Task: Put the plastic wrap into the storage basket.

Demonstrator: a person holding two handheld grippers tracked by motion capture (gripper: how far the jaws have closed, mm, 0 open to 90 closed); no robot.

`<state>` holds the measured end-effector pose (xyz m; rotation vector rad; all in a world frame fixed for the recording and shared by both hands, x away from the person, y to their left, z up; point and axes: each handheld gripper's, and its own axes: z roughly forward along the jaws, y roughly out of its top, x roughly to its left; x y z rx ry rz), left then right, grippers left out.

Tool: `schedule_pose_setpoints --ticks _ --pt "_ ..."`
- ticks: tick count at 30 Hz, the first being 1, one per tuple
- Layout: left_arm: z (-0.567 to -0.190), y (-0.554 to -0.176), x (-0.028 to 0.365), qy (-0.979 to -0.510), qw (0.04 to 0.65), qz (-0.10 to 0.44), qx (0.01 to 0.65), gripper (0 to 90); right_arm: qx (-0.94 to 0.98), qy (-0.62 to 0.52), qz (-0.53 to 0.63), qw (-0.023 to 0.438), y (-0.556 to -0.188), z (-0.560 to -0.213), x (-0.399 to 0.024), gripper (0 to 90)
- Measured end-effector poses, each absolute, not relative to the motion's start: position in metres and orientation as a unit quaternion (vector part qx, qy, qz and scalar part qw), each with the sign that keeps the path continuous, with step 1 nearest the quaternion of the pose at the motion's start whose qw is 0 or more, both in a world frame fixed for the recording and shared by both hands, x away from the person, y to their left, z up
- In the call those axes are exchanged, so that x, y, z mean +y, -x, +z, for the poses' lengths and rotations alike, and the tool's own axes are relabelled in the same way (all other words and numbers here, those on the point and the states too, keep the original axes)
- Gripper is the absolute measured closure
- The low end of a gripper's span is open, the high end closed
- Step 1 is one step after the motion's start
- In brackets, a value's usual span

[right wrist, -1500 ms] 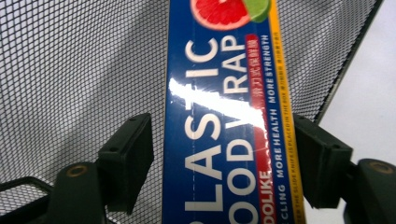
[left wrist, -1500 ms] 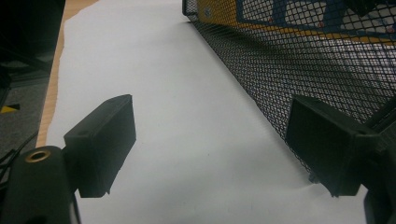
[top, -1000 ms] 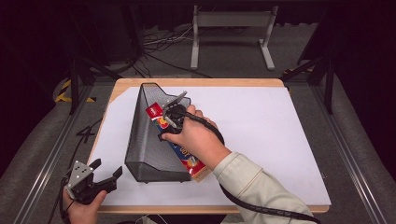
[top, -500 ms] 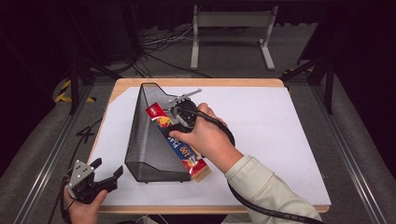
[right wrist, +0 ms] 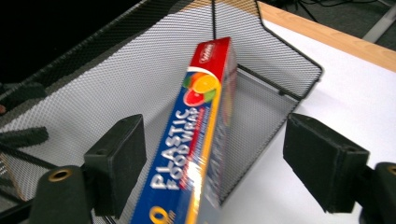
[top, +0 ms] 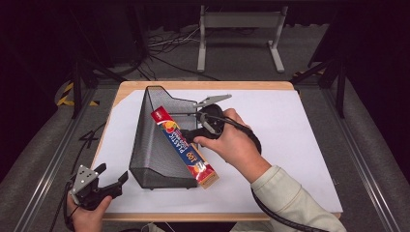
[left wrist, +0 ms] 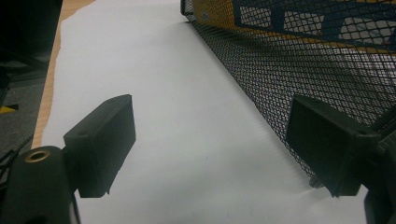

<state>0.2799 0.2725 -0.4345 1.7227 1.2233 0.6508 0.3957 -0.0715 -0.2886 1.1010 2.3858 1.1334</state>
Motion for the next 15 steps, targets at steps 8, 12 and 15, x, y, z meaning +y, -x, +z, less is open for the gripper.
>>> schedule_pose_setpoints --ticks 8,12,15 --pt "-0.434 -0.280 0.272 -0.696 0.448 0.263 0.495 16.9 0.824 -0.366 0.398 0.167 -0.393 -0.285 -0.108 17.9" --pt "-0.435 -0.280 0.272 -0.698 0.446 0.262 0.495 16.8 0.824 -0.363 0.396 0.182 -0.389 -0.281 -0.124 17.4" --pt "-0.435 -0.280 0.272 -0.697 0.447 0.262 0.495 16.8 0.822 -0.361 0.401 0.181 -0.387 -0.277 -0.137 16.9"
